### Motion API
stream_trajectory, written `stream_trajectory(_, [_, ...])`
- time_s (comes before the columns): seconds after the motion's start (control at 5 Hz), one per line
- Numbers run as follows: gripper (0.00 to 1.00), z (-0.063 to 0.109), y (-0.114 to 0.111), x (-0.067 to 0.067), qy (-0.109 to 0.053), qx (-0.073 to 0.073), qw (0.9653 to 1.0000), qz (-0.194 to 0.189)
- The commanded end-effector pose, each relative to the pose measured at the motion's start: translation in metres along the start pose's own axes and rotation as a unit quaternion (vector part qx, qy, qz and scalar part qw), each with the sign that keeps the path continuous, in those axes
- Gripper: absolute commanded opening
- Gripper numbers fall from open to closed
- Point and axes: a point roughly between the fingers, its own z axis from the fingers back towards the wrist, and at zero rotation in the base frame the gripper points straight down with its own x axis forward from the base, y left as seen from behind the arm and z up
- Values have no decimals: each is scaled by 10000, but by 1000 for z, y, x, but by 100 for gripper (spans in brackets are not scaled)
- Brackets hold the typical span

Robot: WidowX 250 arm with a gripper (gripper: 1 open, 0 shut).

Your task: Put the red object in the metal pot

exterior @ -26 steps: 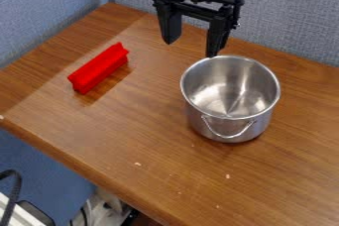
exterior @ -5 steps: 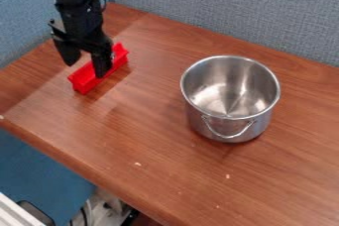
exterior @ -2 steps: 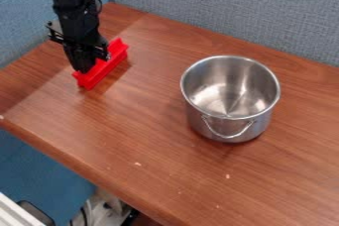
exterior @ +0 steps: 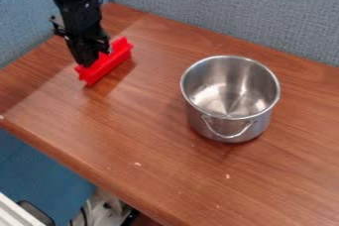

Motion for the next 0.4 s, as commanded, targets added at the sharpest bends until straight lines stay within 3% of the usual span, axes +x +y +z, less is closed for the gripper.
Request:
stream_trajectory(0.0, [0, 50, -10, 16, -657, 233, 9975, -83])
stream_trajectory(0.2, [0, 73, -39, 27, -958, 115, 9949, -300])
